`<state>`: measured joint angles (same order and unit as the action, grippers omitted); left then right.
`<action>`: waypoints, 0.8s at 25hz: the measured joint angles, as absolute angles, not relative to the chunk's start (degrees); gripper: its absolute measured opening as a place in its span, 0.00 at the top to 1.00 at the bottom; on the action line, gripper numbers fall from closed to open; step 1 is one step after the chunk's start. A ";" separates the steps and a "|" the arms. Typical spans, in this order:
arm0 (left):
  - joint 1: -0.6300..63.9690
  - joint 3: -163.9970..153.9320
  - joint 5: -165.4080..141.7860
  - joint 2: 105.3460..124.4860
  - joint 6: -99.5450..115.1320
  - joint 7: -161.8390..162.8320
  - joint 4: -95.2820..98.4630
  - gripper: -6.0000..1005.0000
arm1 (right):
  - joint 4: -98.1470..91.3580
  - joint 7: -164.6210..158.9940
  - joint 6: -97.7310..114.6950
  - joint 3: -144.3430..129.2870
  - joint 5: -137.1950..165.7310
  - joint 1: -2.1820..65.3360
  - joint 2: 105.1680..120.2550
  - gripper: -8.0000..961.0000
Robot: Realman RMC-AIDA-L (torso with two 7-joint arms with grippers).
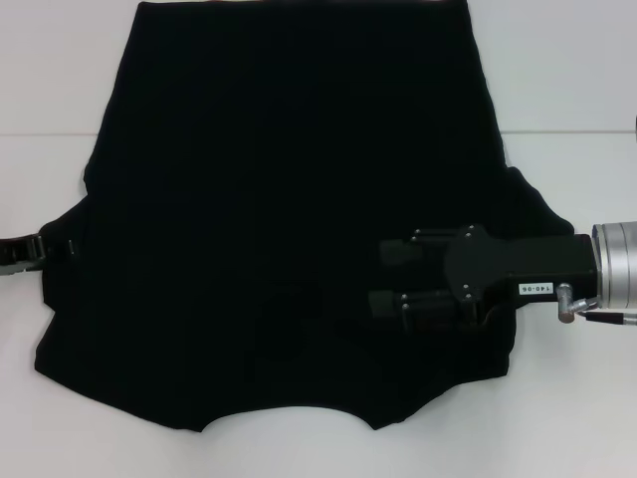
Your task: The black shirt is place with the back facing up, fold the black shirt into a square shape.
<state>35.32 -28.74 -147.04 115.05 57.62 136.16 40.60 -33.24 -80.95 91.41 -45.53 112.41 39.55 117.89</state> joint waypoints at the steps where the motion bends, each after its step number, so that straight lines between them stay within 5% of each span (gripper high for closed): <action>1: 35.32 -28.74 -147.04 115.05 57.46 136.14 40.60 0.31 | -33.23 -80.94 91.41 -45.53 112.41 39.55 117.91 0.18; 5: 35.20 -28.74 -147.04 115.05 56.97 136.02 40.61 0.40 | -33.23 -80.94 91.41 -45.43 112.41 39.55 117.93 0.18; 20: 34.89 -30.79 -147.13 115.50 55.95 135.79 40.52 0.39 | -33.28 -80.95 91.37 -45.25 112.41 39.69 117.94 0.18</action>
